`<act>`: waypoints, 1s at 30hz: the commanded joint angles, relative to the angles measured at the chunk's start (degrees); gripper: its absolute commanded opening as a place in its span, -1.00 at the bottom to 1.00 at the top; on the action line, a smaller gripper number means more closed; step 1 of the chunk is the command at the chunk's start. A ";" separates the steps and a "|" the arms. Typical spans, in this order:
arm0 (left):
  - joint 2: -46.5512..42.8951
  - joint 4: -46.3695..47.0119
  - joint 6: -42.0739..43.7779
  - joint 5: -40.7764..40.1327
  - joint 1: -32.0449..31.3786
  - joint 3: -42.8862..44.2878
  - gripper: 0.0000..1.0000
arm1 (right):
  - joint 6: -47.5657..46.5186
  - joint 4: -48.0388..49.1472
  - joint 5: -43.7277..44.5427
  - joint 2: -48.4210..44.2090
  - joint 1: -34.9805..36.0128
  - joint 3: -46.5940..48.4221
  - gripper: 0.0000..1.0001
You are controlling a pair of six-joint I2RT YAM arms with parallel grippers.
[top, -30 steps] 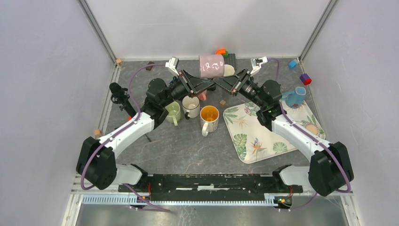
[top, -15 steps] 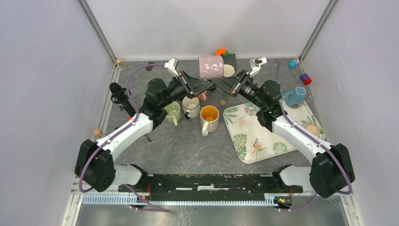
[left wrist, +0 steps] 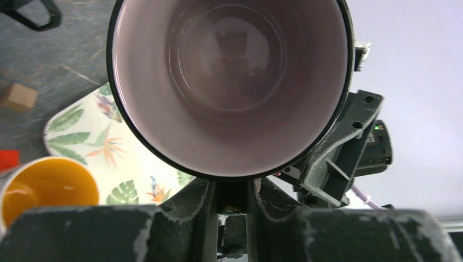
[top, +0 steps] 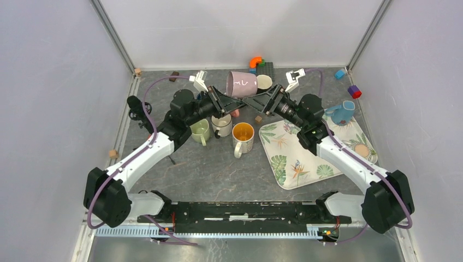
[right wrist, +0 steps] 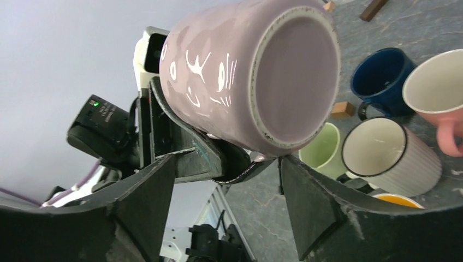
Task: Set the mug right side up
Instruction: Turn over the cup on the tray, then place the cup at the center of the board.
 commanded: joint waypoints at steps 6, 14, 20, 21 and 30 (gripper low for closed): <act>-9.73 -11.70 12.53 -5.65 -0.03 5.90 -0.95 | -9.81 -8.18 3.82 -3.47 0.37 1.59 0.91; -17.27 -30.76 20.55 -11.37 -0.03 7.43 -0.96 | -15.95 -17.72 8.76 -6.10 0.54 2.99 0.96; -23.49 -43.13 23.91 -13.88 -0.09 5.03 -0.95 | -21.01 -25.28 14.55 -8.52 0.53 5.28 0.96; -24.34 -44.98 23.98 -13.80 -0.08 4.30 -0.96 | -21.76 -26.16 15.02 -8.74 0.51 5.57 0.97; -29.97 -54.67 20.93 -15.23 -2.90 -3.38 -0.95 | -25.15 -29.61 18.10 -10.76 0.54 5.34 0.96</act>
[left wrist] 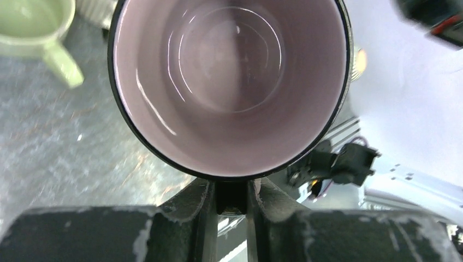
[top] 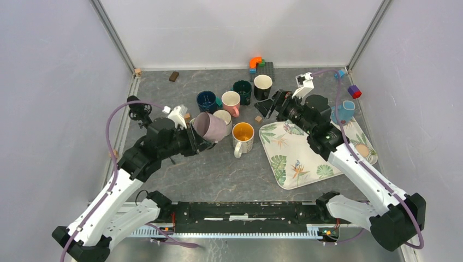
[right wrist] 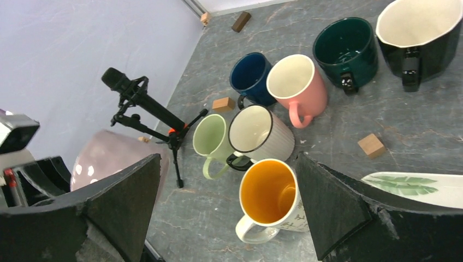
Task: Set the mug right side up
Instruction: Place the cup at the center of the board.
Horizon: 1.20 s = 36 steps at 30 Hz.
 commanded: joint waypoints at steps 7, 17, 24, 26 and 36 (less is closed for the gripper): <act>-1.99 -3.97 -5.63 -15.17 -15.97 -5.38 -0.96 | -3.97 -3.79 4.02 -1.97 0.12 1.29 0.96; 2.79 -1.97 -9.76 -27.38 -23.53 -9.61 -0.96 | -5.14 -5.16 5.53 -2.86 0.20 0.23 0.97; 7.06 4.30 -10.06 -29.37 -24.46 -13.51 -0.95 | -6.21 -6.19 6.39 -2.93 0.13 -0.56 0.96; 8.10 6.22 -9.67 -29.92 -24.77 -14.50 -0.95 | -6.57 -6.35 6.74 -3.02 0.20 -0.96 0.96; 15.26 10.38 -5.39 -33.44 -25.78 -14.57 -0.95 | -7.81 -8.21 8.42 -2.94 0.26 -1.19 0.96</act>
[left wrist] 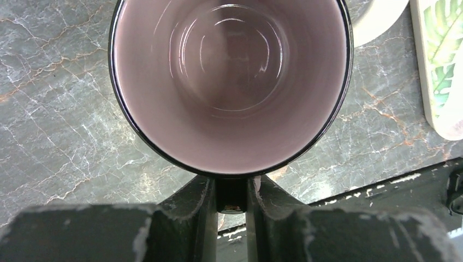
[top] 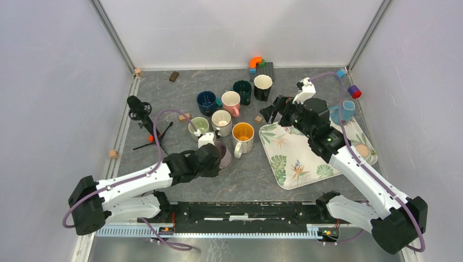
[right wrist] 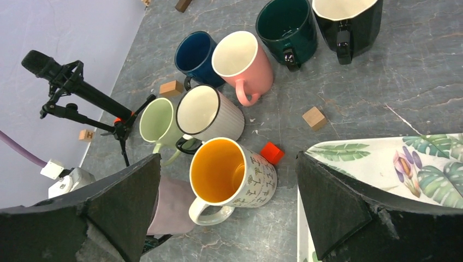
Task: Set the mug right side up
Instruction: Place the cup at the center of the board.
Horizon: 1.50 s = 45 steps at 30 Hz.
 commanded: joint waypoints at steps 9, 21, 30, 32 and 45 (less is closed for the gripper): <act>5.80 8.03 4.64 -6.41 -0.72 1.72 -0.96 | -1.94 -1.01 1.87 -1.14 0.15 -0.51 0.96; 9.95 7.67 6.34 -6.25 -0.84 2.78 -0.62 | -2.40 -2.27 3.14 -0.03 0.14 -0.18 0.96; 8.48 6.22 7.28 -5.57 -0.81 4.40 -0.22 | -2.95 -5.73 4.89 0.22 0.14 0.97 0.96; 8.15 5.71 7.62 -5.17 -0.84 4.95 -0.17 | -2.78 -6.41 5.27 0.34 0.14 1.03 0.96; -0.95 -3.54 14.25 -2.50 -0.76 15.22 0.53 | 1.47 -21.24 22.50 0.17 0.14 5.42 0.96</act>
